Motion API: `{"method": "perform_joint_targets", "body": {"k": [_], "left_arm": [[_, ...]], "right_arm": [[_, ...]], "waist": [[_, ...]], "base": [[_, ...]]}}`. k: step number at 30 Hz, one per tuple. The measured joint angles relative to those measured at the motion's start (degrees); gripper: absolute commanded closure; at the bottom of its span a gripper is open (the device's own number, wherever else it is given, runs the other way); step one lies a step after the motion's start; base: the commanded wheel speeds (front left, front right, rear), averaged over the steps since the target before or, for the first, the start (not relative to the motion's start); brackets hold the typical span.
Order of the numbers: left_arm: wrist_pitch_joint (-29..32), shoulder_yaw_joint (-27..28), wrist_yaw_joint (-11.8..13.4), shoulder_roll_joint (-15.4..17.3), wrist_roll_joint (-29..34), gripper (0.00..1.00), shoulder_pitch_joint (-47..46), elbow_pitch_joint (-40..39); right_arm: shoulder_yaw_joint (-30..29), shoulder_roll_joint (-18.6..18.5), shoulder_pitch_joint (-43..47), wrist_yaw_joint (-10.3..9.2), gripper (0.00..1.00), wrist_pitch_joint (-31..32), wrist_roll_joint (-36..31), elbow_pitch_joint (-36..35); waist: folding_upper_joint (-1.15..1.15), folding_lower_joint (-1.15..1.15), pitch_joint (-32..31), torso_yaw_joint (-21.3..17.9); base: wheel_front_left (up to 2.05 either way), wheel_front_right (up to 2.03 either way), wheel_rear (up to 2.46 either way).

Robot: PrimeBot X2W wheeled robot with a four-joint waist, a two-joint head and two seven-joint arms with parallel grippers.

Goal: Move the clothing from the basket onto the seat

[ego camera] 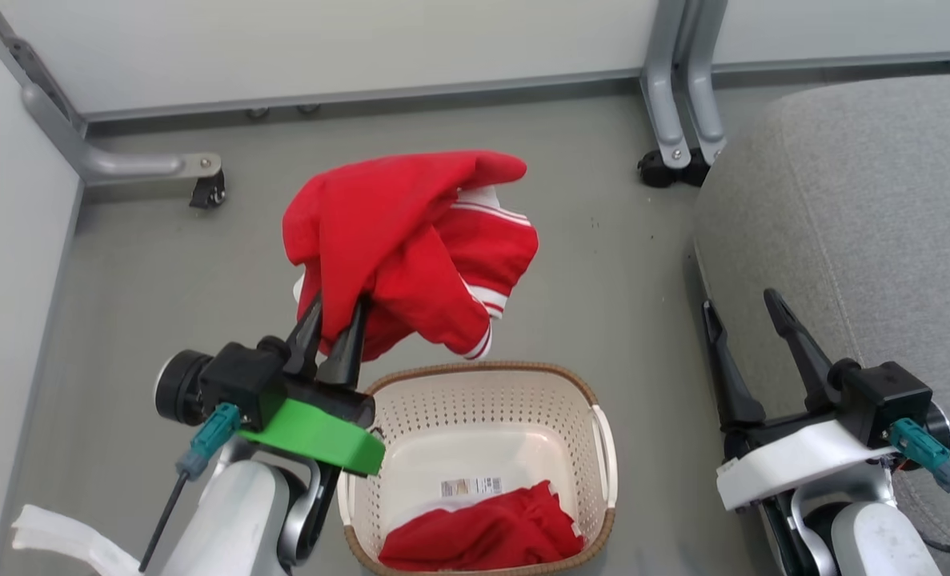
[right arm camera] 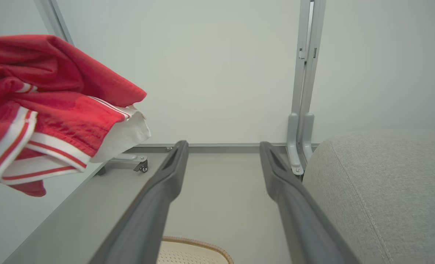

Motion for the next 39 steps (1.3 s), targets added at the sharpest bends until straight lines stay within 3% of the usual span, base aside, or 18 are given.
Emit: {"method": "perform_joint_targets", "body": {"k": [15, 33, 39], "left_arm": [[1.2, -1.3, 1.3, 0.3, -0.6, 1.0, 6.2, -5.3], [2.1, -2.5, 1.8, 1.1, -1.1, 1.0, 7.3, -8.1], [2.1, -2.7, 2.2, 1.2, -1.1, 1.0, 7.2, -9.0]], "right_arm": [[0.5, 0.1, 4.6, 0.0, 0.0, 1.4, 0.9, -0.5], [0.8, 0.1, 5.4, 0.0, 0.0, 2.0, 1.2, -1.1], [7.0, 0.2, 3.7, 0.0, 0.0, 2.2, 3.5, -3.8]], "waist": [[0.0, 0.0, -6.5, -0.9], [0.0, 0.0, -6.6, -0.6], [0.0, 0.0, -6.6, -0.4]], "base": [[0.0, 0.0, 0.0], [0.0, 0.0, 0.0], [0.0, 0.0, 0.0]]}}
